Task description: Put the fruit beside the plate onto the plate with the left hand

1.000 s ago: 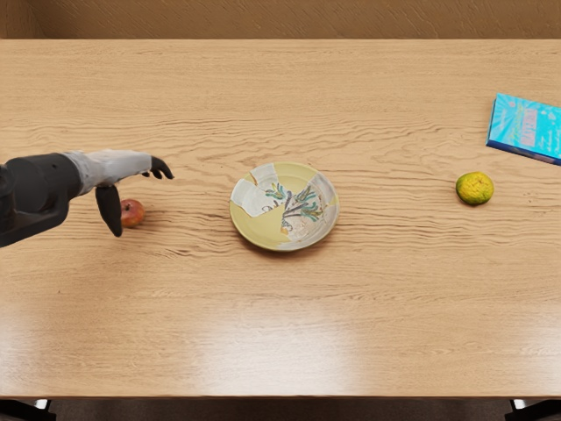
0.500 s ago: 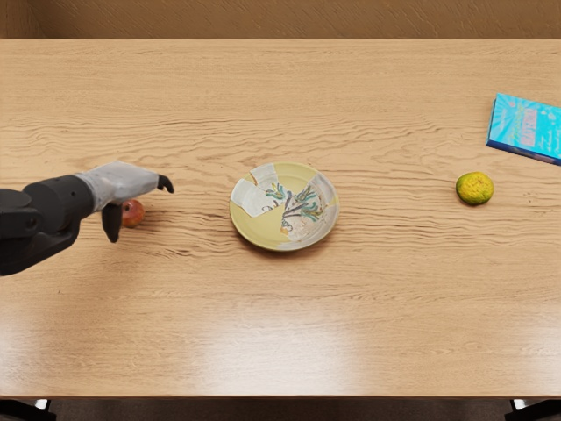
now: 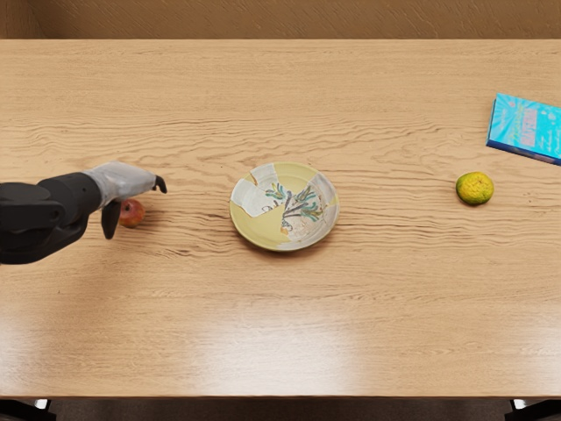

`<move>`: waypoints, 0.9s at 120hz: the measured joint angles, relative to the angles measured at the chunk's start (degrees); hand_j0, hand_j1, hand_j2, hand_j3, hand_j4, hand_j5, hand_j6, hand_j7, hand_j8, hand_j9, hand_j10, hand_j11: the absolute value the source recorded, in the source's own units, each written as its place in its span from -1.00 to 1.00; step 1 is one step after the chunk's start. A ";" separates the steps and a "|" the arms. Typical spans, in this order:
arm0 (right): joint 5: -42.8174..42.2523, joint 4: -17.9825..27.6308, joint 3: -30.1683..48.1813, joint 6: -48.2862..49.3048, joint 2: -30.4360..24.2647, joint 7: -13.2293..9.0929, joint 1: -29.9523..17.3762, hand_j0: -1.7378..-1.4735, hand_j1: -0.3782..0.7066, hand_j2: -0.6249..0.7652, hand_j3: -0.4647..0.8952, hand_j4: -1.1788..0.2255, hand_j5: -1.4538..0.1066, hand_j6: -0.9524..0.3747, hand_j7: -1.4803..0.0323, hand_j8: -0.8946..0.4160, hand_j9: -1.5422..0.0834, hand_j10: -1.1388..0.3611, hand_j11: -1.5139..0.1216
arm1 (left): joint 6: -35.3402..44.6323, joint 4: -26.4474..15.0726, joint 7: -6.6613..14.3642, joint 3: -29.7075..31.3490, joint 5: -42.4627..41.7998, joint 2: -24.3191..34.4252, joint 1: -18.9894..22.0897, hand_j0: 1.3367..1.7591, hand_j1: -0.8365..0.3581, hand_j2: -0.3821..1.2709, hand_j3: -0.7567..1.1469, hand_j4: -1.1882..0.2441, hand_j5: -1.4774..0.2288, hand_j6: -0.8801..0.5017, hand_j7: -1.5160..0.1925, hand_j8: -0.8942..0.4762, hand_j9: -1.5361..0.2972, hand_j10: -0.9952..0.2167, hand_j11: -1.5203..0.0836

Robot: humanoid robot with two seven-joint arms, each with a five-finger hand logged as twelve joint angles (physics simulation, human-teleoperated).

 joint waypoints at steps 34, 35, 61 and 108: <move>0.00 0.01 0.00 0.00 0.00 0.00 -0.01 -0.40 -0.87 -0.11 -0.32 0.63 0.81 0.39 0.90 0.32 0.84 0.47 0.80 | 0.15 3.24 -0.30 0.00 0.06 -1.77 1.77 0.52 0.39 -0.46 -0.20 0.24 0.28 -0.16 0.33 -0.13 0.26 0.15 0.42; 0.00 0.01 0.00 0.00 0.00 0.00 -0.01 -0.40 -0.87 -0.11 -0.32 0.63 0.81 0.39 0.90 0.32 0.84 0.47 0.80 | 0.15 3.27 -0.30 0.00 0.06 -1.86 1.82 0.52 0.39 -0.46 -0.20 0.24 0.28 -0.16 0.32 -0.13 0.25 0.15 0.41; 0.00 0.01 0.00 0.00 0.00 0.00 0.00 -0.40 -0.87 -0.11 -0.32 0.63 0.81 0.39 0.90 0.32 0.84 0.47 0.80 | 0.41 3.57 -0.33 0.00 0.19 -2.30 2.34 0.52 0.29 -0.45 -0.20 0.17 0.20 -0.23 0.25 -0.21 0.18 0.06 0.33; 0.00 0.00 -0.01 0.00 0.00 0.00 0.00 -0.40 -0.87 -0.11 -0.32 0.63 0.81 0.39 0.90 0.32 0.84 0.47 0.80 | 0.77 3.55 -0.32 0.06 0.82 -2.25 3.10 0.52 0.08 -0.43 -0.20 0.53 -0.24 0.17 -0.21 -0.35 0.04 -0.10 0.17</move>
